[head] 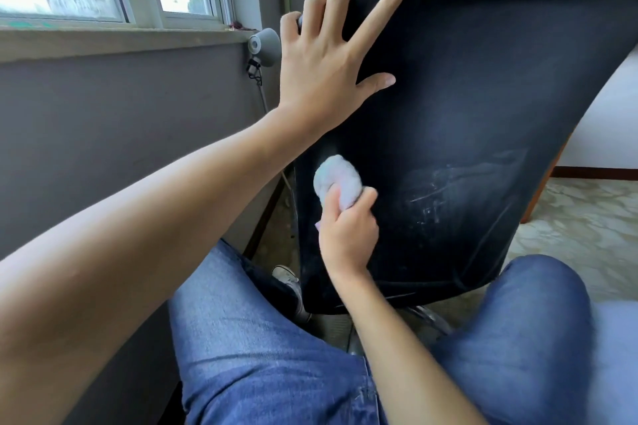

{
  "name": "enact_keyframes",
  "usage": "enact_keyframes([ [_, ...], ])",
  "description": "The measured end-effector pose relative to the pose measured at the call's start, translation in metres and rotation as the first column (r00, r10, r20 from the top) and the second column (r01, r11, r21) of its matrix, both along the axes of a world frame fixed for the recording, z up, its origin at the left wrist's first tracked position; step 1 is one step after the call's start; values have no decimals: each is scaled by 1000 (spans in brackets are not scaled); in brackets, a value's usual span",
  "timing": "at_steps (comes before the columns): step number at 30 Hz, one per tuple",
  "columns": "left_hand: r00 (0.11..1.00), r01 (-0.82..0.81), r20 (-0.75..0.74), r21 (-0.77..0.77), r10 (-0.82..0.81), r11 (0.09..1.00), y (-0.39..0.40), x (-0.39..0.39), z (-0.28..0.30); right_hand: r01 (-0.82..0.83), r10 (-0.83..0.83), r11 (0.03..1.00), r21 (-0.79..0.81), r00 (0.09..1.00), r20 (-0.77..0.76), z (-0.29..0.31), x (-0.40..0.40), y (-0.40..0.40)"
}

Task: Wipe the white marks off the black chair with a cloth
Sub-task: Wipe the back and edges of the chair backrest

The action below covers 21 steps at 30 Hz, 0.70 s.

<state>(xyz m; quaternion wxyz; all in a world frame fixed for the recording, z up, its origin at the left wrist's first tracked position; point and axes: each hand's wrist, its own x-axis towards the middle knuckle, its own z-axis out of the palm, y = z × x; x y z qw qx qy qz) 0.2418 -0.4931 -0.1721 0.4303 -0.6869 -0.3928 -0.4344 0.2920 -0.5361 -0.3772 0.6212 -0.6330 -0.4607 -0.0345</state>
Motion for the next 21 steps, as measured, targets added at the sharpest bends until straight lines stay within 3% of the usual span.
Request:
enact_keyframes([
  [2,1000,20,-2,10,-20,1000,-1,-1,1,79,-71,995,68,992,-106,17,27,1],
  [4,999,34,-5,27,-34,999,0,-2,1,36,-28,997,74,994,-106,19,32,-1],
  [8,998,68,2,25,-68,997,2,-11,0,-98,141,973,-208,969,203,-45,-6,-11],
  [10,998,67,3,22,-67,997,3,-16,0,-93,161,956,-280,959,234,-66,-3,-15],
  [12,997,70,8,7,-71,997,6,-21,0,30,-1,984,-178,986,166,-58,24,-12],
  [15,997,75,16,-41,-74,996,7,-28,3,253,-254,967,-18,964,-82,-8,80,-14],
  [18,997,75,12,-20,-75,997,3,-22,1,307,-293,952,10,919,-264,16,97,-11],
  [21,997,76,7,0,-76,997,-2,-7,0,298,-275,952,67,931,-239,6,64,-6],
])
